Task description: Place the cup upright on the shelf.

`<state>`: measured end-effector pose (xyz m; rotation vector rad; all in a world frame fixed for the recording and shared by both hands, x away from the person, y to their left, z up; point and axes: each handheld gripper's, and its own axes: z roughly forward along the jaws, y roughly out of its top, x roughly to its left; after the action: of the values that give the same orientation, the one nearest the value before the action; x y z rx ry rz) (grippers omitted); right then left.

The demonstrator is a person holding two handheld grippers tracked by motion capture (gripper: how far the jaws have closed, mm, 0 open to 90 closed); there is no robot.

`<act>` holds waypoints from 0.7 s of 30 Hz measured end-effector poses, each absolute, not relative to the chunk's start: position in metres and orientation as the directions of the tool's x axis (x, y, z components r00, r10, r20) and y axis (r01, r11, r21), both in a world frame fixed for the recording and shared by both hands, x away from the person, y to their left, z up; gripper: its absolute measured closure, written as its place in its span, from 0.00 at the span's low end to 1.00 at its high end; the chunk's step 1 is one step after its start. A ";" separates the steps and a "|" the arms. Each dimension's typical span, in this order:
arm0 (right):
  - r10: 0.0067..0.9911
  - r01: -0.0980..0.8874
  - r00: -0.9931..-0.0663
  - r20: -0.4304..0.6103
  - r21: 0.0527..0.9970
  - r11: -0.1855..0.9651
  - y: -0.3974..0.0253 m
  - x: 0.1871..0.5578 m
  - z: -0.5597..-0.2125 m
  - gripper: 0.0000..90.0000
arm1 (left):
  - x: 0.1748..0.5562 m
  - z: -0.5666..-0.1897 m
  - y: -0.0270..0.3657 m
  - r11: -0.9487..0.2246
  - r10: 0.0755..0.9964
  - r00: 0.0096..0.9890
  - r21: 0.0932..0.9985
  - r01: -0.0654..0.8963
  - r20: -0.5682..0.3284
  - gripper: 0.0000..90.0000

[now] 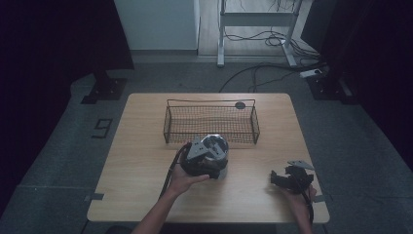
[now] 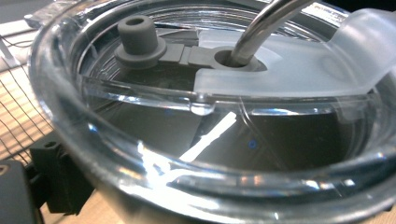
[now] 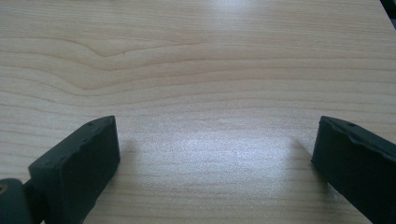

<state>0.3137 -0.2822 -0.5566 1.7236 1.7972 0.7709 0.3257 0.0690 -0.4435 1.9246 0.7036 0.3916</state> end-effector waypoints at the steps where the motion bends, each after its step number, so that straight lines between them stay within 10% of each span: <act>1: 0.999 0.697 -0.047 0.012 0.716 0.024 -0.282 0.314 -0.557 0.01 | 0.327 -0.438 0.070 -0.324 0.627 0.778 0.898 0.298 -0.031 0.05; 21: 0.999 0.697 -0.044 0.012 0.717 0.022 -0.282 0.314 -0.557 0.01 | 0.337 -0.401 0.084 -0.295 0.643 0.766 0.914 0.279 -0.026 0.05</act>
<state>0.3138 -0.2823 -0.5566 1.7255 1.7937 0.7699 0.3367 0.0837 -0.4011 1.8859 0.7049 0.4230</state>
